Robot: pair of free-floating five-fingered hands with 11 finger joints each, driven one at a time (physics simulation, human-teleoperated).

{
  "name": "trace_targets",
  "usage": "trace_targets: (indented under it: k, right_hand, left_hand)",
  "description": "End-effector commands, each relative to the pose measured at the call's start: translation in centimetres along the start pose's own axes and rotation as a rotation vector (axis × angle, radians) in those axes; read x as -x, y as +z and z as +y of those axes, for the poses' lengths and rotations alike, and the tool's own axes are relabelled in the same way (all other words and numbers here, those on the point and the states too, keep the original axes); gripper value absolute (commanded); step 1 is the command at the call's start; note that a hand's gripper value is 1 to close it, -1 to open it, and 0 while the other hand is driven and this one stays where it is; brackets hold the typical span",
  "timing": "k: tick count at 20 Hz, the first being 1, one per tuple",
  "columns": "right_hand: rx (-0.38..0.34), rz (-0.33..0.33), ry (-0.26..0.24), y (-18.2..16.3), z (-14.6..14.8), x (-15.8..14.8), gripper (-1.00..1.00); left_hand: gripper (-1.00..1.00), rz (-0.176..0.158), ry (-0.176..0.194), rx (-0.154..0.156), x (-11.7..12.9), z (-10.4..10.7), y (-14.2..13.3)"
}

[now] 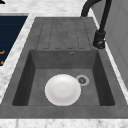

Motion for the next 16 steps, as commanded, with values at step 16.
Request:
trace_targets:
  k: [16]
  right_hand:
    - [-0.039,-0.129,0.016,-2.0,2.9,5.5,-1.00]
  left_hand:
    - [0.00,0.000,0.000,0.000,0.0,0.0,0.0]
